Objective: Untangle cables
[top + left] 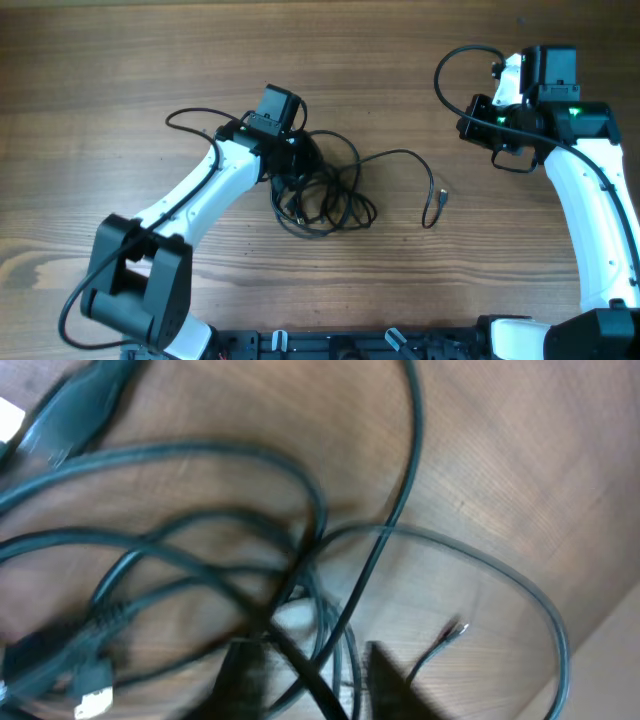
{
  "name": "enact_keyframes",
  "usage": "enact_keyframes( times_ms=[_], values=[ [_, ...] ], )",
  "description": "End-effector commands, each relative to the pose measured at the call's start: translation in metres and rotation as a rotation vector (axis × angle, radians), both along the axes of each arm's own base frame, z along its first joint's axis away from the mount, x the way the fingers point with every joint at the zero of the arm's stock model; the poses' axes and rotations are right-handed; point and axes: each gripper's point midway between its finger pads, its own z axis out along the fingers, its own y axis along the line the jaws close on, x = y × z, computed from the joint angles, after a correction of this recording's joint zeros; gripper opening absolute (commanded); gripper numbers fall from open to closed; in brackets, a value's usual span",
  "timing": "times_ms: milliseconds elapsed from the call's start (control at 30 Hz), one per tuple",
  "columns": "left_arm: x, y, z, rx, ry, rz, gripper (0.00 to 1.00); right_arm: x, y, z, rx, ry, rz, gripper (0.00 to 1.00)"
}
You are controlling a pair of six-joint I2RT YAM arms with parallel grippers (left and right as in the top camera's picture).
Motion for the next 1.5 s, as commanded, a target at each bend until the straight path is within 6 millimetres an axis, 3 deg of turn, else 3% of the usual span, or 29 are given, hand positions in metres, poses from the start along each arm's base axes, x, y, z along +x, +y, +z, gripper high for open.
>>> enact_keyframes(
  times_ms=[0, 67, 167, 400, 533, 700, 733, 833, 933, 967, 1000, 1233, 1467],
  values=[
    [0.023, 0.003, -0.002, 0.003, -0.084, 0.026, 0.09, -0.002, 0.002, 0.008, 0.006, -0.028, 0.024, 0.11],
    [0.046, 0.003, 0.009, -0.023, -0.183, 0.031, 0.04, -0.002, 0.007, 0.010, 0.033, -0.031, 0.038, 0.11],
    [0.062, 0.004, 0.018, -0.032, -0.278, -0.004, 0.04, -0.003, 0.010, 0.011, 0.044, -0.036, 0.058, 0.10],
    [0.062, -0.004, 0.027, -0.062, -0.343, -0.111, 0.04, -0.003, 0.013, 0.012, 0.043, -0.046, 0.091, 0.11],
    [0.050, 0.001, 0.017, -0.030, -0.297, -0.145, 0.53, -0.002, 0.013, 0.010, 0.043, -0.043, 0.091, 0.11],
    [0.041, 0.017, 0.020, 0.023, -0.295, -0.219, 0.63, -0.002, 0.013, 0.008, 0.040, -0.040, 0.097, 0.11],
    [0.041, 0.023, 0.028, 0.025, -0.290, -0.203, 0.69, -0.002, 0.013, 0.008, 0.040, -0.041, 0.097, 0.11],
    [0.041, 0.040, 0.060, 0.023, -0.293, -0.136, 0.74, -0.001, 0.013, 0.009, 0.041, -0.045, 0.095, 0.11],
    [0.034, 0.045, 0.084, -0.004, -0.292, -0.068, 0.81, -0.001, 0.013, 0.009, 0.040, -0.045, 0.096, 0.11],
    [0.029, 0.045, 0.087, -0.013, -0.272, -0.045, 0.90, -0.001, 0.013, 0.009, 0.040, -0.044, 0.097, 0.11],
    [0.024, 0.042, 0.087, -0.017, -0.250, -0.036, 1.00, -0.001, 0.013, 0.009, 0.040, -0.044, 0.097, 0.11],
    [-0.015, 0.015, 0.056, -0.029, -0.076, -0.024, 1.00, -0.001, 0.013, 0.008, 0.040, -0.040, 0.097, 0.11],
    [-0.029, 0.003, 0.020, -0.060, 0.002, 0.081, 1.00, -0.002, 0.013, 0.008, 0.040, -0.038, 0.097, 0.11]
  ],
)
